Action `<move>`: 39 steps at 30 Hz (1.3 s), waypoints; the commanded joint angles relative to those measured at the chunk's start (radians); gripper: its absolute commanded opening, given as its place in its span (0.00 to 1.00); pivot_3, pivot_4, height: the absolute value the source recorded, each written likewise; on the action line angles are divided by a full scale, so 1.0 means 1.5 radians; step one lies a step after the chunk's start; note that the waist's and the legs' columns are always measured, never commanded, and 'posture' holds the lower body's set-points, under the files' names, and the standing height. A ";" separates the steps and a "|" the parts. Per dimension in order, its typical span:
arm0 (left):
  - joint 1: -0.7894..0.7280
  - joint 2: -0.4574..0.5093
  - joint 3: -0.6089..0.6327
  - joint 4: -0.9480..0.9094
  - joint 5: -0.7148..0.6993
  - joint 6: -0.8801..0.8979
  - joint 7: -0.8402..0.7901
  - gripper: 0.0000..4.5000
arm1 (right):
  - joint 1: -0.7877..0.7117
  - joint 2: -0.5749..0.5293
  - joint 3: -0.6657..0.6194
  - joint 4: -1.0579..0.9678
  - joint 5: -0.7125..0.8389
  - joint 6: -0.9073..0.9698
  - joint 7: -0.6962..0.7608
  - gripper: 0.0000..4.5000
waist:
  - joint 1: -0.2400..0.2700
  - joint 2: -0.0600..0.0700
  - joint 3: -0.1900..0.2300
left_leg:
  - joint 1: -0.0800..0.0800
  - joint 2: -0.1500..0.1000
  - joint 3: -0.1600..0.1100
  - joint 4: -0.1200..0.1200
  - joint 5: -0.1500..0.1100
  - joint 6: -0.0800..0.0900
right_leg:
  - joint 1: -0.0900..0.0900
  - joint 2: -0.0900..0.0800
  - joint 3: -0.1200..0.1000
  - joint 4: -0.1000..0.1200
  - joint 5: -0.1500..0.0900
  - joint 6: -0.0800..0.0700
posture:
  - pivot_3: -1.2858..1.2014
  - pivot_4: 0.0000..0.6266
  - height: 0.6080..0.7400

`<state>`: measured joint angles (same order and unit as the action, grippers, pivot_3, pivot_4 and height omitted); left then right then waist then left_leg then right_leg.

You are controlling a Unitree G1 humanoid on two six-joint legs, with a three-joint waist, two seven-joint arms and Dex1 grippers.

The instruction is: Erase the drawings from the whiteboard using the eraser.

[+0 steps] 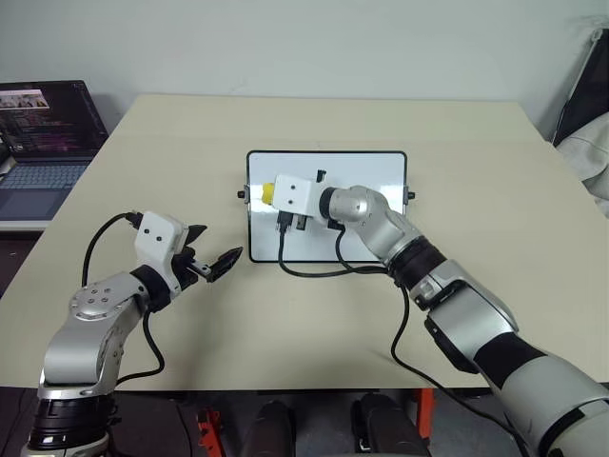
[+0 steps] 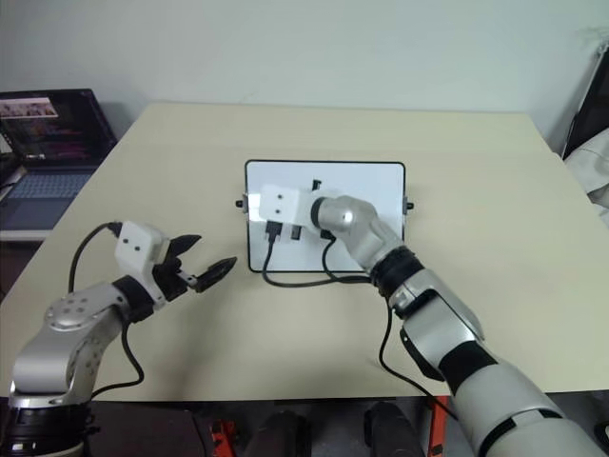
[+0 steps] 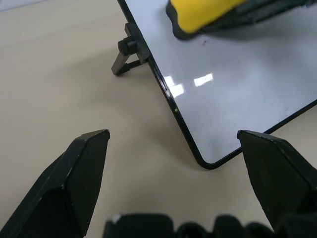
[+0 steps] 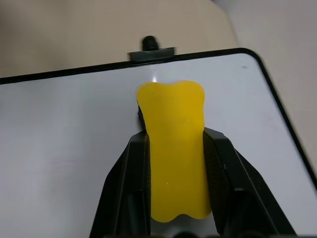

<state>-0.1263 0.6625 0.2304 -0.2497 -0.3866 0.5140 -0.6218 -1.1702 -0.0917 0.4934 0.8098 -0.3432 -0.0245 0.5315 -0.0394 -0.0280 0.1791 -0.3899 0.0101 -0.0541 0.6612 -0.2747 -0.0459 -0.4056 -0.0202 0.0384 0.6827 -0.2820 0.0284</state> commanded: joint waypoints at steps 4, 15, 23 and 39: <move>-0.006 -0.002 -0.001 -0.019 0.001 -0.015 -0.001 1.00 | 0.057 -0.043 0.034 -0.042 -0.017 0.007 0.135 0.24 | 0.001 0.000 0.000 | 0.000 0.000 0.000 0.000 0.000 0.000 | 0.000 0.000 0.000 -0.001 0.000 0.000 | 0.52 0.24 1.00; -0.010 -0.001 -0.006 -0.007 0.003 -0.022 -0.010 1.00 | 0.024 -0.061 -0.006 0.000 -0.026 0.009 0.035 0.24 | 0.007 0.000 0.000 | 0.004 0.000 0.001 0.001 0.001 0.000 | 0.002 0.000 0.000 0.004 0.000 0.000 | 0.52 0.24 1.00; -0.013 -0.001 -0.010 0.000 0.005 -0.029 -0.015 1.00 | 0.072 -0.067 0.016 -0.080 -0.035 0.024 0.127 0.24 | 0.003 0.000 0.000 | 0.005 0.000 0.002 0.000 0.001 0.000 | 0.002 0.000 0.000 0.004 0.000 0.000 | 0.52 0.24 1.00; -0.155 -0.034 -0.146 -0.035 -0.014 -0.015 -0.090 1.00 | 0.393 -0.110 -0.318 -0.783 0.199 0.445 0.058 0.24 | 0.017 0.000 0.000 | -0.007 -0.001 -0.002 0.000 0.001 0.000 | -0.003 0.000 -0.001 -0.002 0.000 0.001 | 0.52 0.24 1.00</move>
<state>-0.3337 0.6190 0.0381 -0.2714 -0.3949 0.4974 -0.7364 -0.5962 -0.2414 0.1031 -0.2045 -0.0918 0.5174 0.6366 -0.0135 -0.0281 0.1789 -0.4012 0.0087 -0.0574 0.6618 -0.2739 -0.0460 -0.4105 -0.0209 0.0367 0.6786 -0.2828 0.0303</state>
